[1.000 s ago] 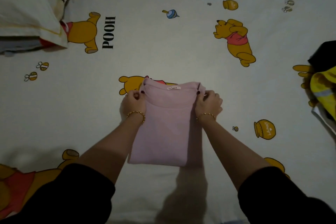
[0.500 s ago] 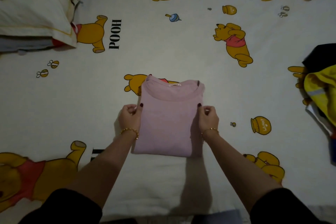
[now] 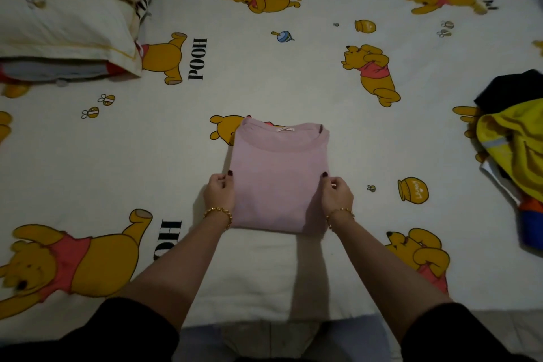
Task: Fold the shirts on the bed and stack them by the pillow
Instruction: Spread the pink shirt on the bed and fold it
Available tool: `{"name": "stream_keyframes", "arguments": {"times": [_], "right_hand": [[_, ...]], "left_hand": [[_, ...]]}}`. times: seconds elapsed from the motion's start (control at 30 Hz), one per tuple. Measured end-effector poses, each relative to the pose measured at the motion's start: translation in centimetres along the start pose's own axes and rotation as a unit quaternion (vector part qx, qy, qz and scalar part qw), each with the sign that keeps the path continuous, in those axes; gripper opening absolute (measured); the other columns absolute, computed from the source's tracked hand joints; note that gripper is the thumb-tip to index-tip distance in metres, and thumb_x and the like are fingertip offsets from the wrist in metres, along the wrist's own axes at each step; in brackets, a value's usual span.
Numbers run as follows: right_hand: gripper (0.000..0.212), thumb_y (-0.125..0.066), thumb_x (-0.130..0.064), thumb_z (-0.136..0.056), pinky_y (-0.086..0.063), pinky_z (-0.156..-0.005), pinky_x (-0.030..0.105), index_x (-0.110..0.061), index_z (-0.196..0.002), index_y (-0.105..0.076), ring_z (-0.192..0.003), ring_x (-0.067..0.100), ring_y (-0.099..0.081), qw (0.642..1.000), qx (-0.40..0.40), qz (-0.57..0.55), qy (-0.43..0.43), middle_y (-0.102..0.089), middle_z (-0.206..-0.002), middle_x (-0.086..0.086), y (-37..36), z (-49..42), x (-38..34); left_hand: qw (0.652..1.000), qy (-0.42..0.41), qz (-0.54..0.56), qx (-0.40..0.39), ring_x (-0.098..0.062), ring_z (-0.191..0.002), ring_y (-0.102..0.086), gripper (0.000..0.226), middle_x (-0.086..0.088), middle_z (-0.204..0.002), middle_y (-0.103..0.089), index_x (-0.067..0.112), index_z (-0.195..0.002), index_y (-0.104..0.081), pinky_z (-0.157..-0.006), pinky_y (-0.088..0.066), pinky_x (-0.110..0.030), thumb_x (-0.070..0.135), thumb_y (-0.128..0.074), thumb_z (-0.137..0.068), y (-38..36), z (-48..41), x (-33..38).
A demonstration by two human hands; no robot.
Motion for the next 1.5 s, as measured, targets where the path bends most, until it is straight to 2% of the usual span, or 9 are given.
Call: {"name": "stream_keyframes", "arguments": {"times": [0.17, 0.33, 0.47, 0.53, 0.63, 0.83, 1.0, 1.17, 1.5], "right_hand": [[0.058, -0.042, -0.046, -0.097, -0.038, -0.068, 0.033, 0.006, -0.078, -0.059, -0.077, 0.028, -0.053, 0.997, -0.066, 0.042, -0.027, -0.061, -0.079, 0.017, -0.4, 2.4, 3.4], [0.045, -0.047, -0.035, -0.097, -0.028, -0.053, 0.029, -0.009, -0.061, -0.043, -0.065, 0.021, -0.042, 0.998, -0.036, 0.057, 0.009, -0.045, -0.059, 0.004, 1.1, 4.2, 4.3], [0.039, -0.048, -0.03, -0.097, -0.029, -0.055, 0.029, -0.005, -0.068, -0.051, -0.068, 0.021, -0.045, 0.996, -0.029, 0.082, 0.018, -0.048, -0.061, 0.002, 1.4, 4.7, 4.8], [0.034, -0.049, -0.03, -0.097, -0.031, -0.058, 0.028, -0.006, -0.074, -0.055, -0.071, 0.021, -0.048, 0.997, -0.027, 0.066, 0.01, -0.053, -0.068, 0.004, 1.3, 4.5, 4.5], [0.024, -0.051, -0.03, -0.095, -0.038, -0.065, 0.027, -0.008, -0.088, -0.058, -0.079, 0.02, -0.052, 0.999, -0.014, 0.033, -0.004, -0.06, -0.086, 0.007, 1.2, 3.5, 3.4], [0.042, -0.053, -0.041, -0.093, -0.039, -0.088, 0.028, -0.006, -0.116, -0.058, -0.109, 0.027, -0.055, 0.997, -0.052, 0.036, -0.032, -0.061, -0.118, 0.012, -0.1, -0.6, 0.1], [0.061, -0.051, -0.052, -0.09, -0.04, -0.095, 0.039, -0.004, -0.127, -0.05, -0.116, 0.032, -0.051, 0.988, -0.116, 0.021, -0.096, -0.054, -0.129, 0.014, -2.0, -3.4, -1.9], [0.049, -0.055, -0.038, -0.093, -0.049, -0.086, 0.04, 0.002, -0.122, -0.055, -0.1, 0.033, -0.057, 0.979, -0.177, -0.002, -0.103, -0.06, -0.118, 0.017, -3.1, -3.3, -3.6], [0.05, -0.049, -0.037, -0.097, -0.046, -0.097, 0.044, 0.0, -0.131, -0.05, -0.115, 0.035, -0.053, 0.981, -0.191, 0.011, -0.025, -0.055, -0.13, 0.016, -5.2, 6.7, -9.0]], "left_hand": [[0.998, -0.008, -0.042, -0.044, -0.016, -0.06, -0.041, 0.04, -0.002, -0.064, -0.048, 0.008, -0.072, -0.055, -0.051, -0.028, -0.026, 0.04, -0.048, -0.096, 0.8, 2.1, -3.2], [0.993, -0.062, -0.084, -0.048, -0.014, -0.056, -0.034, 0.038, -0.001, -0.058, -0.042, 0.01, -0.064, -0.046, -0.05, -0.024, -0.027, 0.031, -0.051, -0.096, 2.3, 3.6, -5.1], [0.992, -0.066, -0.099, -0.052, -0.015, -0.056, -0.035, 0.037, 0.0, -0.056, -0.041, 0.011, -0.064, -0.044, -0.049, -0.023, -0.025, 0.027, -0.05, -0.096, 2.5, 3.7, -5.5], [0.991, -0.054, -0.11, -0.054, -0.018, -0.063, -0.042, 0.031, 0.0, -0.061, -0.046, 0.011, -0.068, -0.049, -0.051, -0.028, -0.026, 0.025, -0.05, -0.096, 2.3, 3.5, -5.3], [0.993, -0.039, -0.101, -0.042, -0.017, -0.082, -0.052, 0.019, -0.001, -0.091, -0.06, 0.01, -0.098, -0.06, -0.07, -0.039, -0.025, 0.027, -0.052, -0.094, 2.0, 2.2, -4.5], [0.994, 0.001, -0.083, -0.077, -0.025, -0.109, -0.054, 0.047, -0.009, -0.124, -0.057, 0.008, -0.127, -0.049, -0.088, -0.04, -0.03, 0.041, -0.051, -0.094, -0.7, -2.2, -1.1], [0.983, 0.07, -0.081, -0.148, -0.031, -0.105, -0.058, 0.062, -0.011, -0.119, -0.059, 0.007, -0.127, -0.051, -0.093, -0.047, -0.039, 0.055, -0.05, -0.089, -3.4, -5.4, 0.0], [0.975, 0.087, -0.056, -0.198, -0.032, -0.101, -0.061, 0.054, -0.013, -0.117, -0.064, 0.006, -0.124, -0.056, -0.095, -0.048, -0.045, 0.046, -0.057, -0.089, -3.3, -5.7, 0.3], [0.983, 0.019, 0.041, -0.18, -0.02, -0.101, -0.054, 0.046, -0.009, -0.128, -0.055, 0.007, -0.137, -0.044, -0.081, -0.041, -0.027, 0.029, -0.05, -0.097, 6.9, -2.1, 1.1]]}}
Point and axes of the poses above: each hand's wrist, its own z-axis away from the middle knuckle, its own y-axis out of the back of the hand, x = y × z, the point moved 8 cm from there along -z, towards the middle knuckle
